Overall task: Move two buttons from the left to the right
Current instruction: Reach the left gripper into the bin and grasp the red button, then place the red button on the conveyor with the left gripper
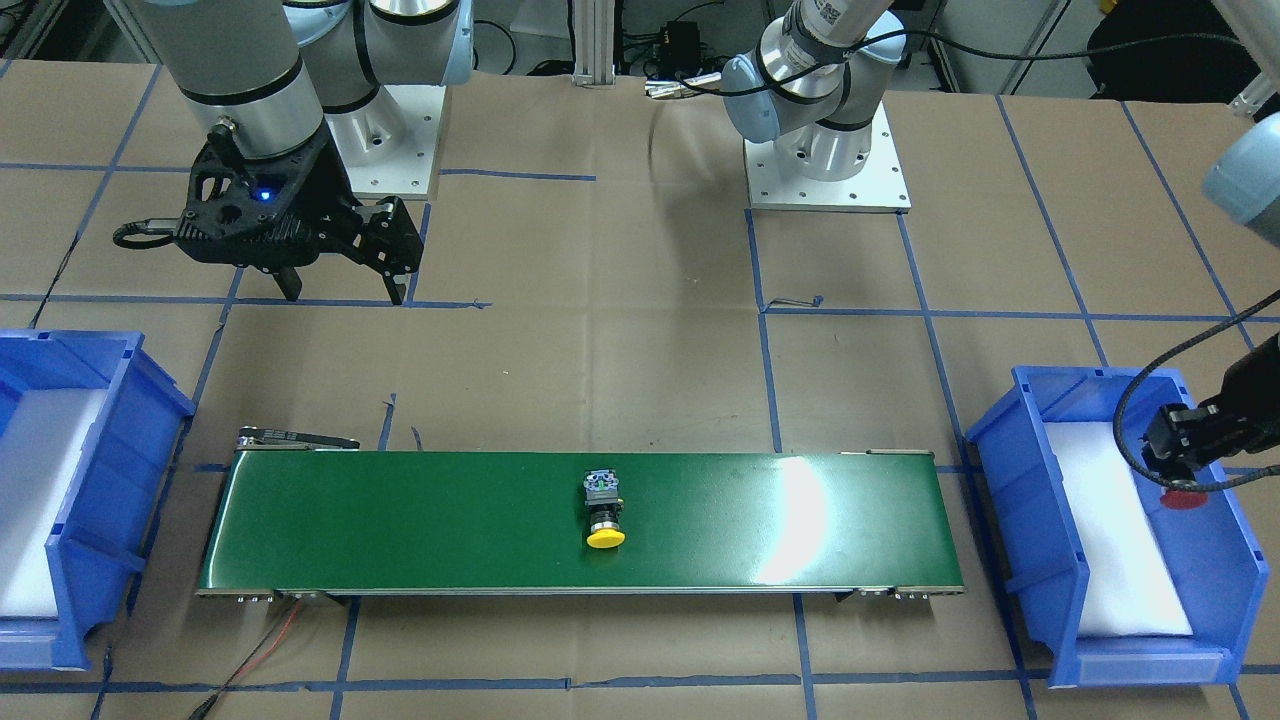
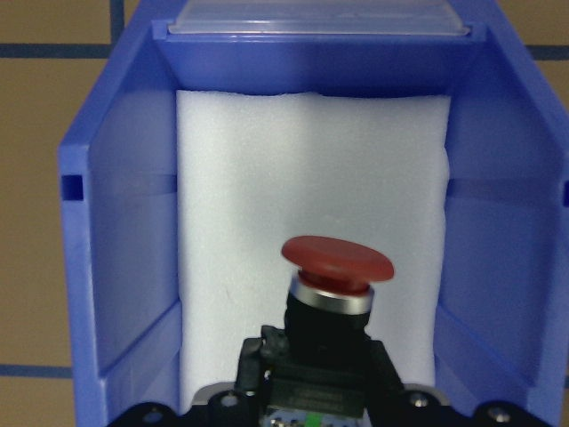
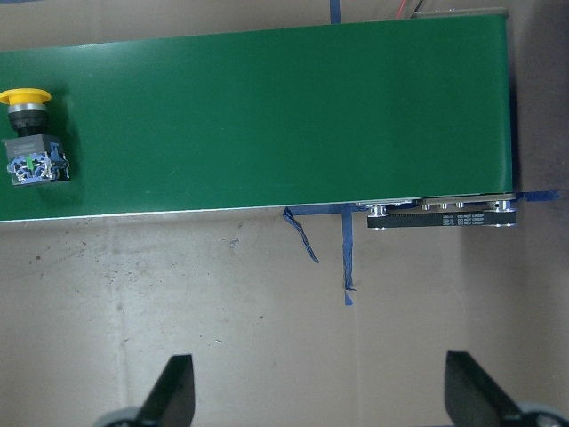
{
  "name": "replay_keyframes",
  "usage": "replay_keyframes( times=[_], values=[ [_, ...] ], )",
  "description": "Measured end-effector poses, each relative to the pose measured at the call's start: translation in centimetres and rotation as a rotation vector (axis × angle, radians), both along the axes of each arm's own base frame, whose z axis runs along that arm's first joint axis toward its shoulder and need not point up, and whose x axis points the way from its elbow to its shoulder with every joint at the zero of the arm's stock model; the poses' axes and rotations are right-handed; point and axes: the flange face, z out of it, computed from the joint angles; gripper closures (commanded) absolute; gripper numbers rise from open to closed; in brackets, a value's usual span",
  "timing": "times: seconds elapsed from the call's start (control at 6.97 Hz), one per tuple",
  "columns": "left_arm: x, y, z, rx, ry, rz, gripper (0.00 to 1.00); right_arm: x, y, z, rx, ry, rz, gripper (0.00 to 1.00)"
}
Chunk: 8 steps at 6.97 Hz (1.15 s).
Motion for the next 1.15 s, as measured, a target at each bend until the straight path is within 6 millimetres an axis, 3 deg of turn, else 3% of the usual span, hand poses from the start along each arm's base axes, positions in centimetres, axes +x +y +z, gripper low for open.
replay_keyframes(
  times=[0.29, 0.72, 1.15],
  values=[
    [-1.1, 1.0, 2.1, -0.001, 0.000, 0.004, 0.86, 0.0, -0.1, -0.1, 0.002, 0.000, 0.000, 0.00],
    [-3.7, 0.5, 2.0, 0.010, 0.018, 0.047, 0.86, 0.0, -0.4, -0.7, 0.014, -0.001, 0.000, 0.00],
    [-12.5, -1.2, 1.8, 0.013, 0.030, 0.140, 0.86, 0.1, -0.8, -1.2, 0.022, -0.001, 0.000, 0.00]
  ],
)
